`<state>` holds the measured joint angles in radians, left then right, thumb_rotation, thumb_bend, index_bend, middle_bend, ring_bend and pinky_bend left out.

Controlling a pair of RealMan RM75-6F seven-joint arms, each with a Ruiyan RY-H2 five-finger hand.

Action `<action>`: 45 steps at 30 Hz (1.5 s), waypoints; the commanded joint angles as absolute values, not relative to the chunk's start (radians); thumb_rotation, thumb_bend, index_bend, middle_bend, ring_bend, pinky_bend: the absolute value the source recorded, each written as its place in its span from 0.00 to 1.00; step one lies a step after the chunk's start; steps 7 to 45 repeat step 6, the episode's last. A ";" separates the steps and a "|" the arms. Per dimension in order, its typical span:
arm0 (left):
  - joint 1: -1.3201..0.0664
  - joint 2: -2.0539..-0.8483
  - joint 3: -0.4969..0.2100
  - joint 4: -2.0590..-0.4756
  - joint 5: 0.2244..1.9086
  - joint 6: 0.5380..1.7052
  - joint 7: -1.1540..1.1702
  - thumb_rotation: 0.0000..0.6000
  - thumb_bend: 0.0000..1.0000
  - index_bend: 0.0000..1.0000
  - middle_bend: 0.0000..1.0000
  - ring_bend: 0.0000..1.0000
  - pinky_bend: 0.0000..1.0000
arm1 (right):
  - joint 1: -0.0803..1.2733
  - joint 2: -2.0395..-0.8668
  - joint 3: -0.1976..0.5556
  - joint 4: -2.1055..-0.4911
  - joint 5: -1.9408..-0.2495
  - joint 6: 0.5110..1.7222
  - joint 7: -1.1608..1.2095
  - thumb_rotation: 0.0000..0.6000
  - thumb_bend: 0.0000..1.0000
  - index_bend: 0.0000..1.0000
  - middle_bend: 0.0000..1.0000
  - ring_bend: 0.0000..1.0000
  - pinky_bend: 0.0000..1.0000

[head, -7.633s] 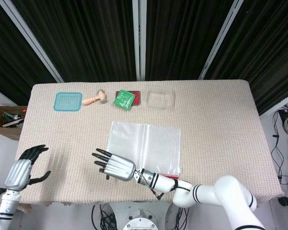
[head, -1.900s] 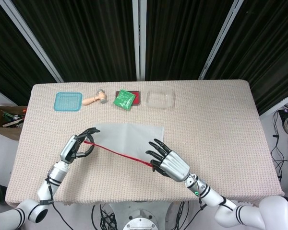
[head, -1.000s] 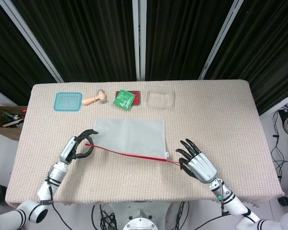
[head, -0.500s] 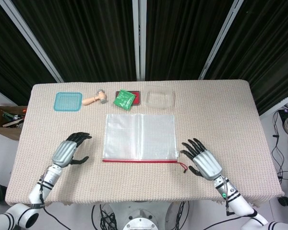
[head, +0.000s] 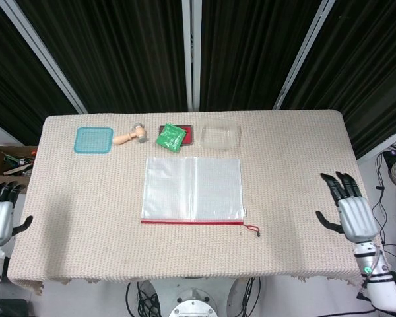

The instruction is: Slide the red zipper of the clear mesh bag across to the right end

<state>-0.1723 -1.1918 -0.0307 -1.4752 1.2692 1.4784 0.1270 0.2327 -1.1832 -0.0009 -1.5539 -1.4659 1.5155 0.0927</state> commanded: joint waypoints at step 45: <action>-0.064 -1.207 0.013 -1.527 1.362 1.619 0.112 1.00 0.19 0.20 0.14 0.10 0.13 | 0.124 -1.117 -0.031 -1.612 -1.462 1.572 0.135 1.00 0.21 0.08 0.11 0.00 0.00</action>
